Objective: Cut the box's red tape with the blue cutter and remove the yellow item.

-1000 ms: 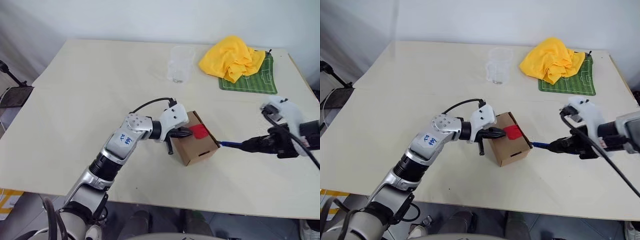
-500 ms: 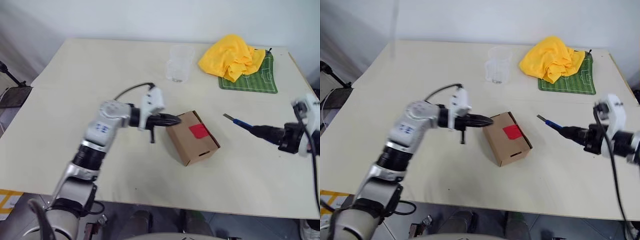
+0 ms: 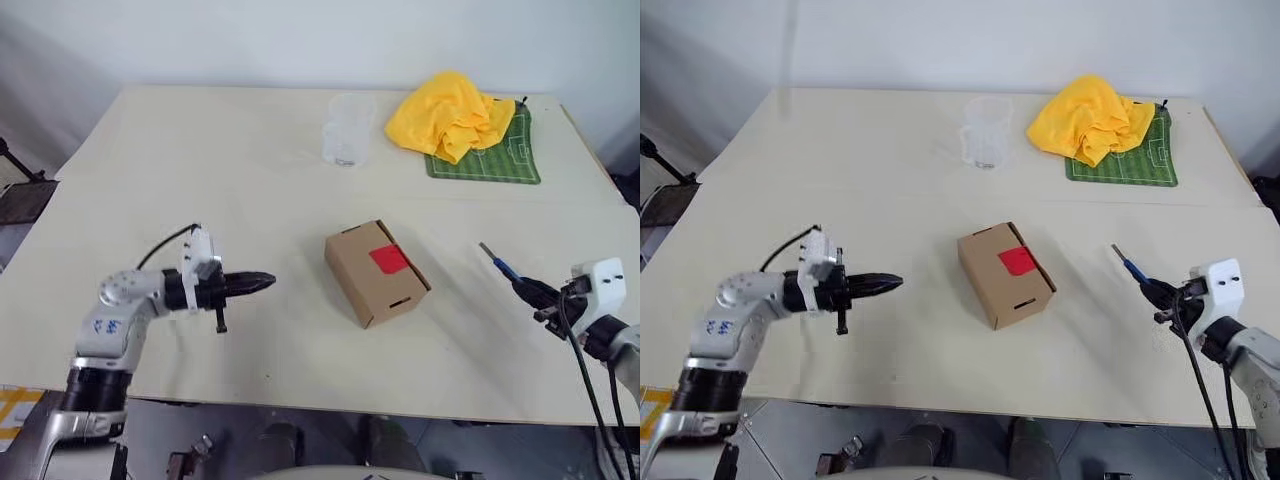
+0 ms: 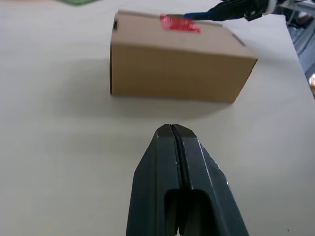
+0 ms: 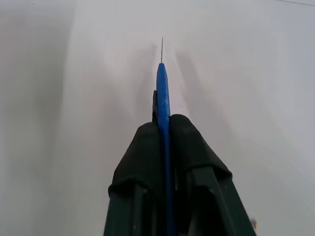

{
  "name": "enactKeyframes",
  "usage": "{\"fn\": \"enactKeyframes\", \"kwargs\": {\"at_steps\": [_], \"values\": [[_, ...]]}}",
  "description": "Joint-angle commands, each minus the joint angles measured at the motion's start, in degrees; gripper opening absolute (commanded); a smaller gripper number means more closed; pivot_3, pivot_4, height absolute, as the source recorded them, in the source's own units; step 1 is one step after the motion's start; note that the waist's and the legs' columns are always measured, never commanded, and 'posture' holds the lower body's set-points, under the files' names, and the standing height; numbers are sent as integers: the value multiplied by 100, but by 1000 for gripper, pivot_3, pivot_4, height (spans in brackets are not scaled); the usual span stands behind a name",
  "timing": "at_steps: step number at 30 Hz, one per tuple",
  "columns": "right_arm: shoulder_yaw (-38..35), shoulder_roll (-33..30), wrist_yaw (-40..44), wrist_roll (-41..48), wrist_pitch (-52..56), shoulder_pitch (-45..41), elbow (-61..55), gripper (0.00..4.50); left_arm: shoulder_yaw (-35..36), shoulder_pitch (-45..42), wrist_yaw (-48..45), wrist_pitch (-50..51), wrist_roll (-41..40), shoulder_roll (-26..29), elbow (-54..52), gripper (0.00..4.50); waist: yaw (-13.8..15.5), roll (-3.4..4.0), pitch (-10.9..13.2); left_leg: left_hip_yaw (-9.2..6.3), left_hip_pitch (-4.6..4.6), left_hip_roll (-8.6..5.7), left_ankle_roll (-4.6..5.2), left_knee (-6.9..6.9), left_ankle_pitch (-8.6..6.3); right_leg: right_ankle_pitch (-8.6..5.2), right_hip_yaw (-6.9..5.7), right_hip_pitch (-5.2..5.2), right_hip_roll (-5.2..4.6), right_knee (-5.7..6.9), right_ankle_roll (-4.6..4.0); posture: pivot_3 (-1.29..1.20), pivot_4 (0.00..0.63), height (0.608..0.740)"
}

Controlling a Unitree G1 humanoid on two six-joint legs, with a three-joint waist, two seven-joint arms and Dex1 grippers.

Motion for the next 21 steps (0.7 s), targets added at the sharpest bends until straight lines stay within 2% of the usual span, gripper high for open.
{"fn": "enactKeyframes", "kwargs": {"at_steps": [1, 6, 10, 13, 16, 21], "values": [[-363, -188, 534, 30, -20, 329, -401, 1641, -18, 35, 292, -246, 97, -92, -356, 0, 16, 5, -3, -1, 0, -2, 0, 0, 0, 0, 0, 1, -1, -1, 0, 0, 150, 740], [-709, -210, 833, 320, 155, 286, -1003, 3336, -226, -48, 527, -295, 258, -181, -314, 0, -39, 8, -5, 4, 3, 1, 1, -1, -1, 1, 5, 1, 0, -1, 0, 0, 150, 740], [-532, -125, 935, 470, 368, -32, -1475, 3336, -426, -169, 740, -275, 389, -326, -275, 0, -44, 9, -5, 9, 13, 9, -3, -4, 0, 3, 10, 4, 2, 3, -4, 0, 150, 740], [-181, 62, 780, 270, 385, -344, -1636, 3336, -583, -274, 799, -282, 455, -439, -247, 0, -20, 8, -5, 8, 13, 11, -5, -4, 0, 3, 9, 4, 2, 2, -5, 0, 150, 740], [958, 450, 652, -714, -49, -945, -1160, 2755, -983, -527, 1035, -234, 760, -742, -32, 0, -22, 3, -8, 8, 13, 8, -5, -2, 1, 3, 7, 5, 6, 2, -5, 0, 150, 740], [1777, 849, 511, -1846, -890, -1478, -157, 1088, -1329, -771, 1176, -50, 1003, -985, 246, 0, -19, 3, -8, 9, 6, -1, -2, -5, 2, 4, 6, -4, 8, 3, -4, 0, 150, 740]]}}
